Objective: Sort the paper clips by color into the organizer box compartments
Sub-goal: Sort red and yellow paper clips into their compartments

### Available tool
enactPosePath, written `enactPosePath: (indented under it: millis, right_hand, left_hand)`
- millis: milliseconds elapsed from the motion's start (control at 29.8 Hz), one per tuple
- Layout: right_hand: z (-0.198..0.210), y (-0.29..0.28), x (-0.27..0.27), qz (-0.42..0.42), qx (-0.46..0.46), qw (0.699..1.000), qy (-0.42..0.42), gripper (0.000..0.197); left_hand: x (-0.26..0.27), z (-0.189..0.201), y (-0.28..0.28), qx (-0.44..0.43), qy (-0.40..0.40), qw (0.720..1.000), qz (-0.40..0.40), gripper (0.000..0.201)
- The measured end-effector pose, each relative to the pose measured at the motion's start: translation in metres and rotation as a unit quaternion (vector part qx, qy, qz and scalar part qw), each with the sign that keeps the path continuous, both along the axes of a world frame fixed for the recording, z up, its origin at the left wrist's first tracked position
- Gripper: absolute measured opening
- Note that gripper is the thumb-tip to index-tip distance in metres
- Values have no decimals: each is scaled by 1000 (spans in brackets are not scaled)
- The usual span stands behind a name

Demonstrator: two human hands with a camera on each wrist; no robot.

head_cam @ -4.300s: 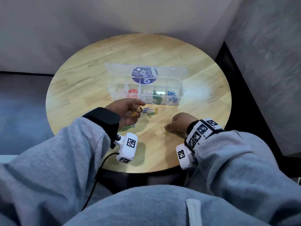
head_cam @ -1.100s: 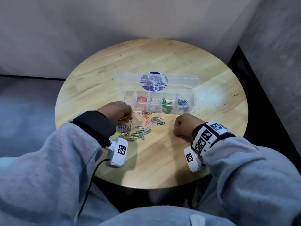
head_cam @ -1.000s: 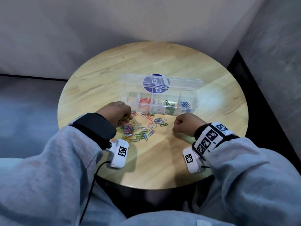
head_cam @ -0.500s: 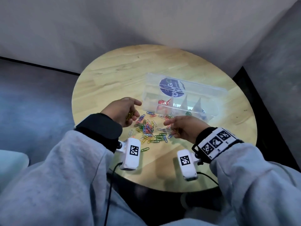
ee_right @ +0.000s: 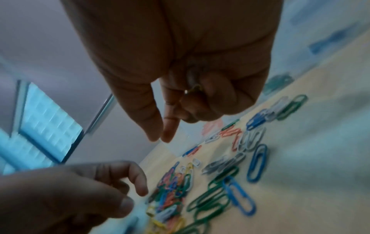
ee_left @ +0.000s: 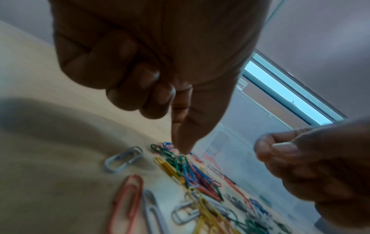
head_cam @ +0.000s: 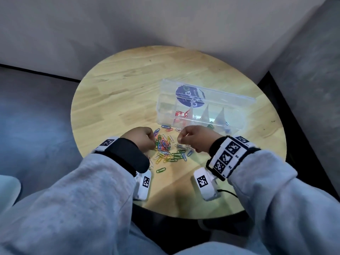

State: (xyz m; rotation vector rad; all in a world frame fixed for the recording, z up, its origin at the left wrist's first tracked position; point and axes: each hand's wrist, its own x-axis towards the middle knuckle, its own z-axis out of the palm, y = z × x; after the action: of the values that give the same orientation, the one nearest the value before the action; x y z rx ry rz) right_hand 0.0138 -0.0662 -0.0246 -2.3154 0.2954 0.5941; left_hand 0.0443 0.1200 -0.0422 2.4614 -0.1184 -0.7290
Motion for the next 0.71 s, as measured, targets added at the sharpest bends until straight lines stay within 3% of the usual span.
enactPosePath:
  millis: [34, 302, 437, 706]
  right_hand:
    - [1, 2, 2, 33, -35, 999, -17, 2]
    - [-9, 28, 28, 187, -194, 961, -54, 30]
    - [-14, 31, 31, 208, -247, 946, -34, 22]
    - [-16, 22, 23, 187, -225, 956, 19, 4]
  left_hand:
    - [1, -1, -1, 17, -8, 1000, -14, 13]
    - [3, -7, -5, 94, -36, 991, -88, 18]
    - [4, -13, -4, 100, -25, 990, -95, 17]
    - [4, -16, -5, 88, 30, 993, -77, 9]
